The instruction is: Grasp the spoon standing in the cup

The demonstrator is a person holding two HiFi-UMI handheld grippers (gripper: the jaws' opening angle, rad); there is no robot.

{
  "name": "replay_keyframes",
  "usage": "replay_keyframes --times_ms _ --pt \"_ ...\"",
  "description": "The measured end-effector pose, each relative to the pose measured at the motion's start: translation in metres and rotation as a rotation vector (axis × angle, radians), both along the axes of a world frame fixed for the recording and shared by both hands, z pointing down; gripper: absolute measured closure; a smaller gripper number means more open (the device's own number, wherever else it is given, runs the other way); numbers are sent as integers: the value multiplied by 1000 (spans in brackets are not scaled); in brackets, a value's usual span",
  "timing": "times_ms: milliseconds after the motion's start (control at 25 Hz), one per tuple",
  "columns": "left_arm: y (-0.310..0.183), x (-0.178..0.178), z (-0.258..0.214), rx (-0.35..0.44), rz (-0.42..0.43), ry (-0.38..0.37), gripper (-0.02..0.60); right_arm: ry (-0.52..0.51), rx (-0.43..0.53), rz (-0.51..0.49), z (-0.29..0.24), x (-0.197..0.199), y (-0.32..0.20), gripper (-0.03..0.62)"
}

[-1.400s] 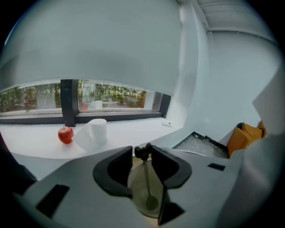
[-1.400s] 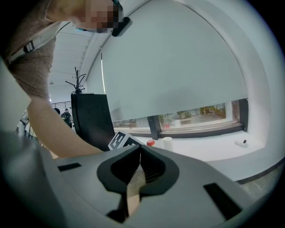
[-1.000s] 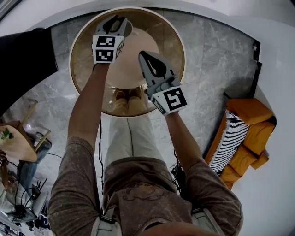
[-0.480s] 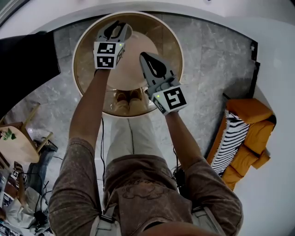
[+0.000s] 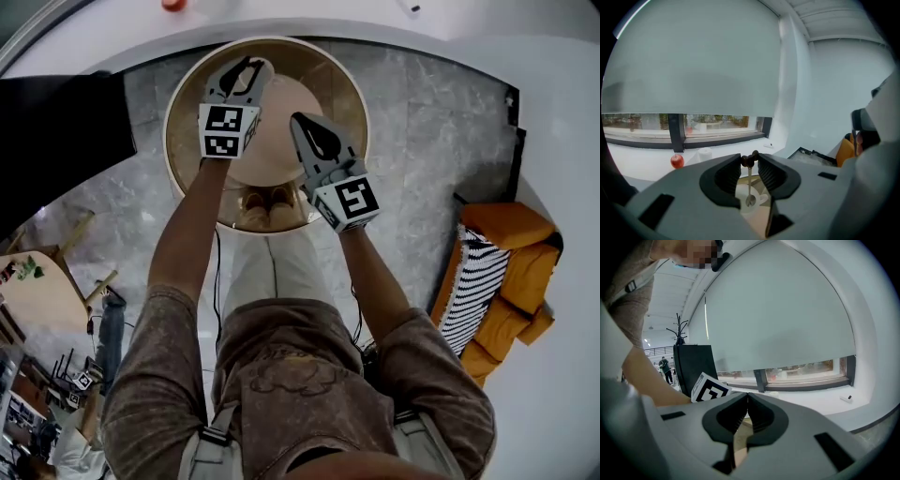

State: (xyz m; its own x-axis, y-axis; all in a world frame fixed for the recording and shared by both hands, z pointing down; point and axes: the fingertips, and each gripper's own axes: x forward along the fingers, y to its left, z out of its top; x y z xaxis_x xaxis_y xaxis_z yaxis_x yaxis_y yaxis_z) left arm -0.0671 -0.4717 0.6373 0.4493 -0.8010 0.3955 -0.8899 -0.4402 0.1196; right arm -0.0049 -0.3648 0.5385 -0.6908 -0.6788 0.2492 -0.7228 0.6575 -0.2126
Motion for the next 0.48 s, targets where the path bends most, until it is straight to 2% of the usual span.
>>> replay_keyframes --times_ms 480 --pt "52 4 -131 109 16 24 457 22 7 24 -63 22 38 576"
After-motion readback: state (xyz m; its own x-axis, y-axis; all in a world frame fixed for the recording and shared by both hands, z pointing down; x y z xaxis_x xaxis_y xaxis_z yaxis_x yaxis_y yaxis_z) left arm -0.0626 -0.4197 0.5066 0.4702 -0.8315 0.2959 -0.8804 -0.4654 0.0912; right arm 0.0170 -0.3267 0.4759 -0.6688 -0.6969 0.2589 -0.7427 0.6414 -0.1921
